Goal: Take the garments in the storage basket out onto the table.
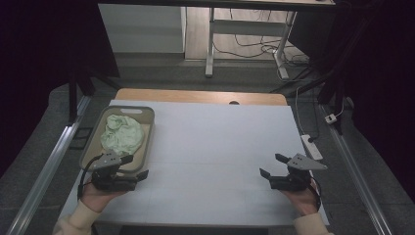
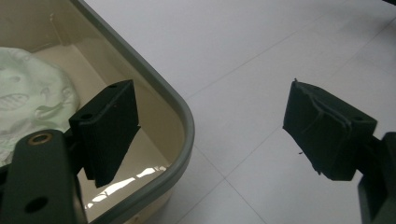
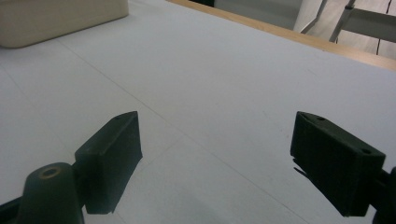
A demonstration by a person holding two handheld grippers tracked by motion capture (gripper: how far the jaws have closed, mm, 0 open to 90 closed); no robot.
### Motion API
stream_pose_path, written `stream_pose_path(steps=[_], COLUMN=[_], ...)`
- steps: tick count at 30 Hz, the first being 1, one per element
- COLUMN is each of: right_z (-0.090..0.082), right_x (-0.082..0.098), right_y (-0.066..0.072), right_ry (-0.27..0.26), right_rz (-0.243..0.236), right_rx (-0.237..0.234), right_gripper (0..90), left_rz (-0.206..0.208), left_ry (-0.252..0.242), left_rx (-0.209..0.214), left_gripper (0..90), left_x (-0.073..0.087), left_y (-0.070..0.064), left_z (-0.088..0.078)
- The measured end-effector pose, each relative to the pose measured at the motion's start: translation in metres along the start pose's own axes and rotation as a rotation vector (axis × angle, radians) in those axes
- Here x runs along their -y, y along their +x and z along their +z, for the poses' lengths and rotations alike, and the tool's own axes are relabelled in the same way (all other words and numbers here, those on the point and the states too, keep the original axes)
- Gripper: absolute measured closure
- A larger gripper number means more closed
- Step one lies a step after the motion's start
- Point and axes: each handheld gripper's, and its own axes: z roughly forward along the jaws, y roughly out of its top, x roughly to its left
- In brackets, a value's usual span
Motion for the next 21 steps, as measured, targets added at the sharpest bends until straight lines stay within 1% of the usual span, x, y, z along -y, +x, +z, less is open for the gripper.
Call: stream_pose_path(steps=[3, 10, 13, 15, 18, 20, 21], right_z=[0.002, 0.004, 0.004, 0.004, 0.004, 0.005, 0.005], right_x=[0.000, 0.000, 0.000, 0.000, 0.000, 0.000, 0.000], right_y=[0.001, 0.003, 0.003, 0.002, 0.002, 0.003, 0.004], right_ry=[0.013, 0.016, 0.009, 0.008, 0.017, 0.020, 0.020], right_rz=[-0.007, -0.013, 0.001, 0.002, 0.003, 0.001, -0.002], right_rx=[-0.001, -0.009, -0.020, -0.020, -0.014, -0.016, -0.018], right_gripper=[16.2, 16.2, 16.3, 16.3, 16.3, 16.5, 16.5], left_rz=[0.001, 0.016, 0.018, 0.019, 0.018, 0.014, 0.023], left_ry=[-0.002, -0.001, 0.005, 0.006, 0.010, 0.030, 0.044], left_rx=[-0.003, 0.005, 0.010, 0.009, -0.002, -0.001, -0.013], left_gripper=[17.5, 17.5, 17.6, 17.6, 17.4, 17.0, 16.3], left_x=[0.001, 0.000, -0.002, -0.002, -0.004, -0.008, -0.012], left_y=[0.000, -0.002, -0.002, -0.002, -0.002, -0.001, -0.001], left_z=[-0.002, -0.003, -0.003, -0.003, -0.004, -0.004, -0.005])
